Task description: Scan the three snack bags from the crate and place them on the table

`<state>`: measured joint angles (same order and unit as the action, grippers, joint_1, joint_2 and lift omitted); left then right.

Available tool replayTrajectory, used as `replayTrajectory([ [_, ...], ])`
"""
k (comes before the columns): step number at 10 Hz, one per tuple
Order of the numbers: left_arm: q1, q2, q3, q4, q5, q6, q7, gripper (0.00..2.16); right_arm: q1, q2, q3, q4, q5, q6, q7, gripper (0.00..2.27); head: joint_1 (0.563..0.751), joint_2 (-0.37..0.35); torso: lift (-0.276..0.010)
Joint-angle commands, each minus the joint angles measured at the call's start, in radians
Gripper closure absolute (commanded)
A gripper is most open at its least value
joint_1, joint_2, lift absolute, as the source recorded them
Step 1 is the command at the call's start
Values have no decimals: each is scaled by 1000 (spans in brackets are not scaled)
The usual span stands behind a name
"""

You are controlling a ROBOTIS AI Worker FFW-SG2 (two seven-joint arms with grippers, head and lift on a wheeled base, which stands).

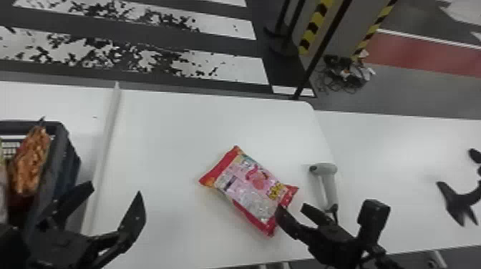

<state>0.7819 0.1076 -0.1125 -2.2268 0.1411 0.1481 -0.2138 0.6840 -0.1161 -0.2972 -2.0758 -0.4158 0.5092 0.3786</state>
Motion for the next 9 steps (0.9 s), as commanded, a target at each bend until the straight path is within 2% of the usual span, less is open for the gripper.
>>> replayTrajectory([
  [1,7,11,1,9,12,-17,-6,33,-24,3,-45,45,9,-47,-3,124,695,-272,-62],
  [4,7,52,-7,32,43,-72,-15,33,-27,16,-168,71,11,-87,-1,124,695,-350,-62],
  [7,5,55,-30,35,44,-118,-15,33,-21,19,-171,53,-15,-10,14,124,695,-350,-62],
  [9,0,57,-41,39,43,-121,-21,33,-11,19,-161,40,-4,-10,20,113,695,-350,-62],
])
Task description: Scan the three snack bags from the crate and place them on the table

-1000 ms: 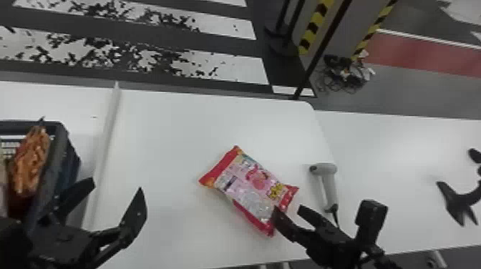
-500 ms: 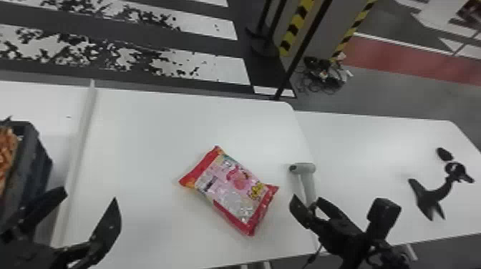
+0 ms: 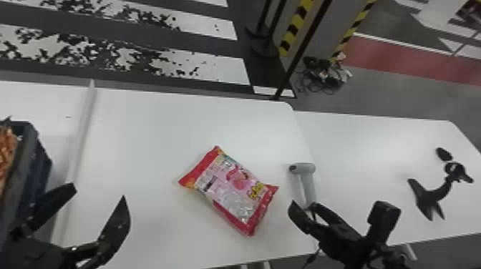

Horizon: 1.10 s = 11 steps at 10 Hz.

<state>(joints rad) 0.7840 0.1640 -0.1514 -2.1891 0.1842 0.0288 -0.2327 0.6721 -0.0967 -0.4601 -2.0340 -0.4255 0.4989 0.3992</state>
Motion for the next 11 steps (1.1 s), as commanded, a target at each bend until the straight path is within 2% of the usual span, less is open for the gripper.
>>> replayTrajectory([
  [1,-2,3,-2,19,0,-32,-2,33,4,-1,1,-2,10,4,9,97,695,-350,-62],
  [3,-5,0,-5,32,0,-48,-4,33,17,0,15,-2,10,4,18,107,695,-350,-62],
  [6,-2,6,-10,34,-2,-57,-10,33,-6,-11,11,32,47,-55,18,107,695,-350,-62],
  [9,14,8,-10,38,-2,-103,-16,33,-81,-72,11,149,120,-159,18,113,695,-350,-62],
  [11,15,8,-10,46,-2,-112,-17,33,-149,-104,14,225,163,-159,18,113,695,-350,-62],
])
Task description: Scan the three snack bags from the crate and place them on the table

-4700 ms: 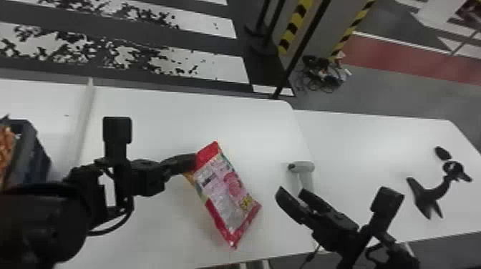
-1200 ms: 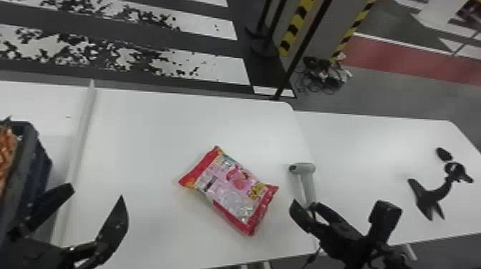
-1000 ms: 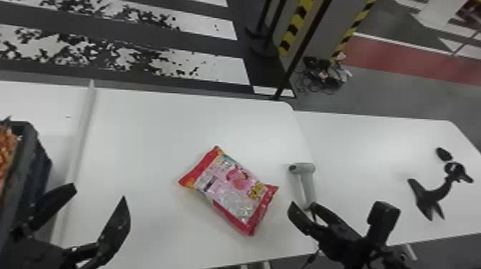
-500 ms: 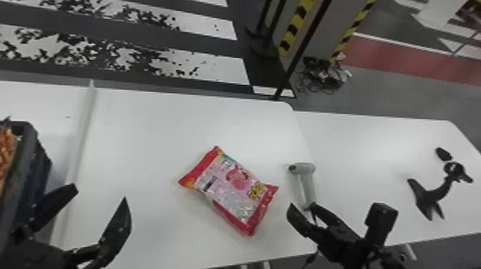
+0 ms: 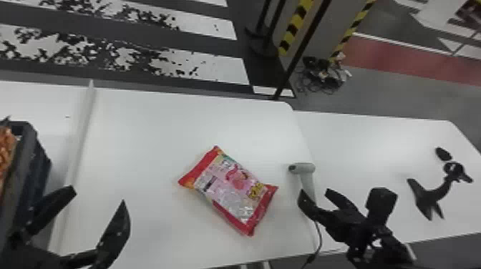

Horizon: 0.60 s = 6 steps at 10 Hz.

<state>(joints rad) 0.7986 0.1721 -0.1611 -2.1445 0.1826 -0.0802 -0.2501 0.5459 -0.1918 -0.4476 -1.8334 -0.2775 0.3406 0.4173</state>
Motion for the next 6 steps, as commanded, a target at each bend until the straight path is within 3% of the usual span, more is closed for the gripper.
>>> replayTrajectory([
  [1,1,0,-2,2,0,-9,-2,33,-47,-17,4,54,27,-1,0,113,695,-350,-62],
  [6,2,-6,-5,14,-9,-31,-3,33,-106,-40,23,129,21,2,14,113,695,-350,-62],
])
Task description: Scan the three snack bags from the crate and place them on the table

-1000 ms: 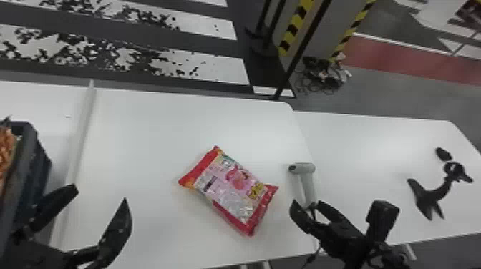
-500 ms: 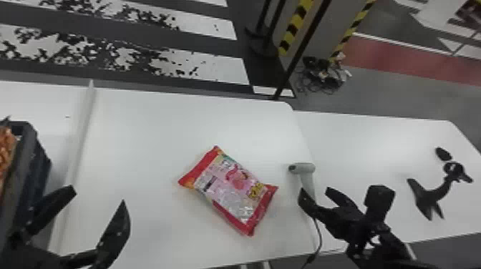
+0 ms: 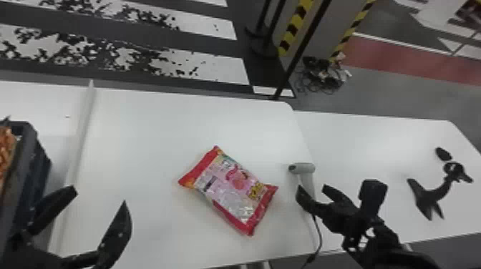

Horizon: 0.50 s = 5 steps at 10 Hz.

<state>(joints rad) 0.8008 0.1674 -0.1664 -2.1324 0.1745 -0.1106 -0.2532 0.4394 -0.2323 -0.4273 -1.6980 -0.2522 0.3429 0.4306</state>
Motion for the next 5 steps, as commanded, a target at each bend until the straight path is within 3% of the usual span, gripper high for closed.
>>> replayTrajectory([
  [1,0,-5,-1,3,-3,-1,0,33,28,2,1,-49,-19,0,0,113,695,-350,-62],
  [3,-6,-8,-4,6,-3,-1,0,33,61,7,2,-130,-28,31,-1,157,695,-350,-62],
  [4,-8,-8,-5,8,-3,-1,0,33,62,8,2,-157,-32,86,-1,718,695,-350,-62],
  [5,-8,-8,-5,9,-4,-1,0,33,45,7,9,-157,-32,129,-7,2111,695,-350,-62],
])
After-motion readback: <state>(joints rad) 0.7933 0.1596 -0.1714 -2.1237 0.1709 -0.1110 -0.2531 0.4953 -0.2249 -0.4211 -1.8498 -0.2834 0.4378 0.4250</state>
